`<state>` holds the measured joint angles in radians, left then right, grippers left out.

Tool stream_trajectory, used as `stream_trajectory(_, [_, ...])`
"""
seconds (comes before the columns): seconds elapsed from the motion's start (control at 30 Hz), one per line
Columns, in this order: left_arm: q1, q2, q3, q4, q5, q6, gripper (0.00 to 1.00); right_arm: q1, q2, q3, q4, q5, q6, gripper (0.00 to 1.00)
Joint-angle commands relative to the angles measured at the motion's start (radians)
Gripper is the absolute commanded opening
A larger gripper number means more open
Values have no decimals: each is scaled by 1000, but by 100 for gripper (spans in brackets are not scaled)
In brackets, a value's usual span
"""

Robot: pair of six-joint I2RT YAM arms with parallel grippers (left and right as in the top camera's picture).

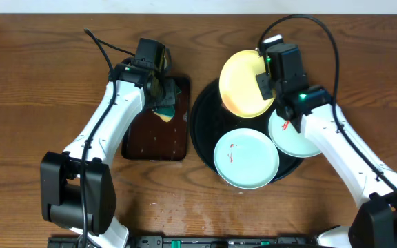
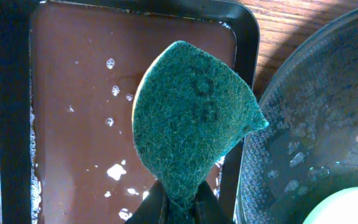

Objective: Clean dirty plates on tray and stack at the side
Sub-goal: 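Lift the yellow plate off the black tray with the right gripper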

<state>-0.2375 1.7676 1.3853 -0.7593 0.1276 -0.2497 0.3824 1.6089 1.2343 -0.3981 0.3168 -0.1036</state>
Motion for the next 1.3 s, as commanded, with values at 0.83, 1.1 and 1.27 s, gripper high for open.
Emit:
stream_trajectory(0.83, [2,0,8,-3,-9,16,8,381,-19,-2,17,760,-186,1])
stream_trajectory(1.1, [2,0,8,-3,-9,16,8,393,-8,-2,21,801,-194,1])
stream_trajectory(1.27, [2,0,8,-3,-9,16,8,373,-8,-2,23,777,-177,1])
